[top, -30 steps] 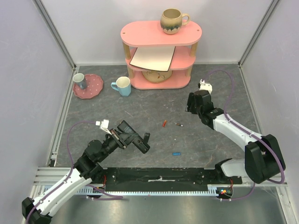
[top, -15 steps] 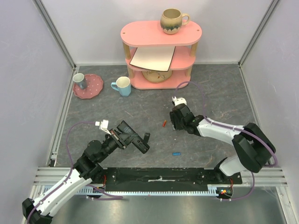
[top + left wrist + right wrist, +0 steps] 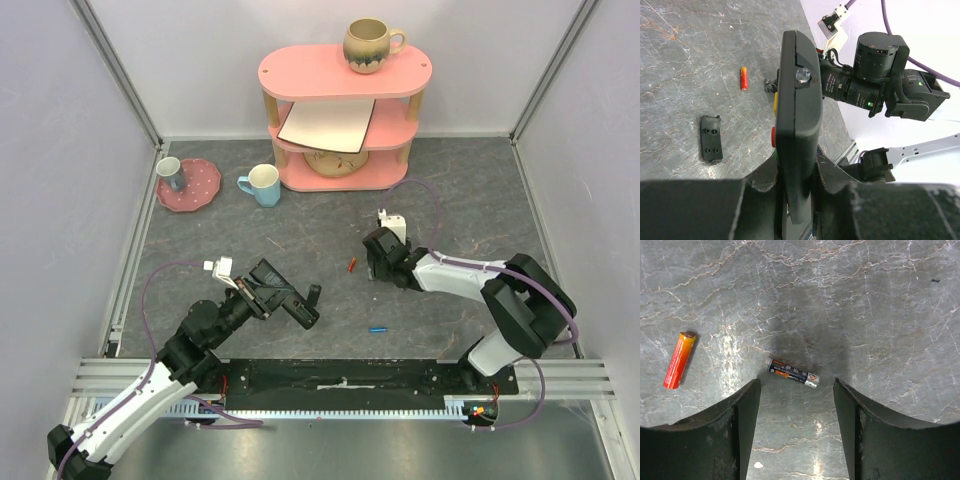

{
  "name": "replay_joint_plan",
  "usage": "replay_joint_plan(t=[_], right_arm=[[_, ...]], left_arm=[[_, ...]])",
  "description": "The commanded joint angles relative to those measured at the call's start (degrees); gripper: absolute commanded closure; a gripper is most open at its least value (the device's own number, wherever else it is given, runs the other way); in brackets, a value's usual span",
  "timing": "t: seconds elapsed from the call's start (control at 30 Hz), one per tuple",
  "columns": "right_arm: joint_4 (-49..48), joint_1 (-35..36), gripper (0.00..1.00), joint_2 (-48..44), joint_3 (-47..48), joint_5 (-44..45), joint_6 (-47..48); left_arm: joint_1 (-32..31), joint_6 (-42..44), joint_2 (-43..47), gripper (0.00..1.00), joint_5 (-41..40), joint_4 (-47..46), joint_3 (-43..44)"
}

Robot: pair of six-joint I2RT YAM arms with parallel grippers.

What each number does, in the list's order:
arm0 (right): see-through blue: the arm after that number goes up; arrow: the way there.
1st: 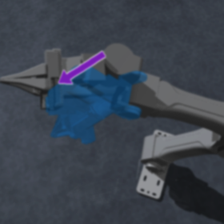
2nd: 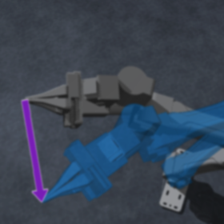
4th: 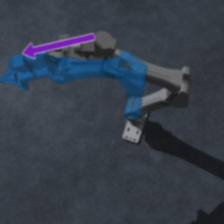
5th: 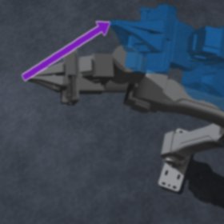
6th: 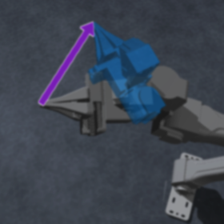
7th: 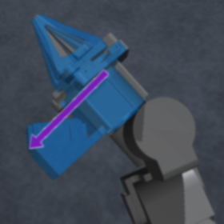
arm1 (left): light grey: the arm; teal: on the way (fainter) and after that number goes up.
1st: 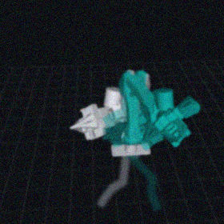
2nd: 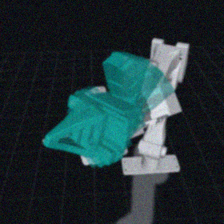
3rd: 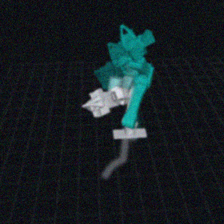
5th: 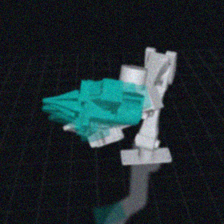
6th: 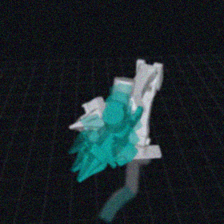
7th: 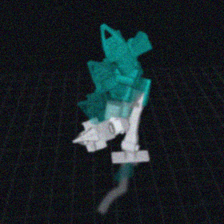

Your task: Load the batteries into the remote control

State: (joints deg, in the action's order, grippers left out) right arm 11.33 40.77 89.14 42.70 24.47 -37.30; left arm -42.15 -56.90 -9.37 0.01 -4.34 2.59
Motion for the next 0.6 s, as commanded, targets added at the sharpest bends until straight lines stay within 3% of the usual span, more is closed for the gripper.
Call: replay_joint_plan(t=[0.0, 0.23, 0.57], right_arm=[[1.1, 0.6, 0.32, 2.0, 1.6, 2.4, -7.4], [4.3, 1.4, 0.33, 5.2, 4.7, 5.3, -13.7], [7.6, 1.5, 0.42, 8.7, 6.2, 6.2, -17.1]], left_arm=[[0.0, -0.9, 0.0, 0.98, -1.4, -1.2, -2.6], [0.0, -1.0, 0.1, 0.98, -1.4, -1.2, -2.6], [0.0, -1.1, 0.8, 0.98, -1.4, -0.9, -2.6]])
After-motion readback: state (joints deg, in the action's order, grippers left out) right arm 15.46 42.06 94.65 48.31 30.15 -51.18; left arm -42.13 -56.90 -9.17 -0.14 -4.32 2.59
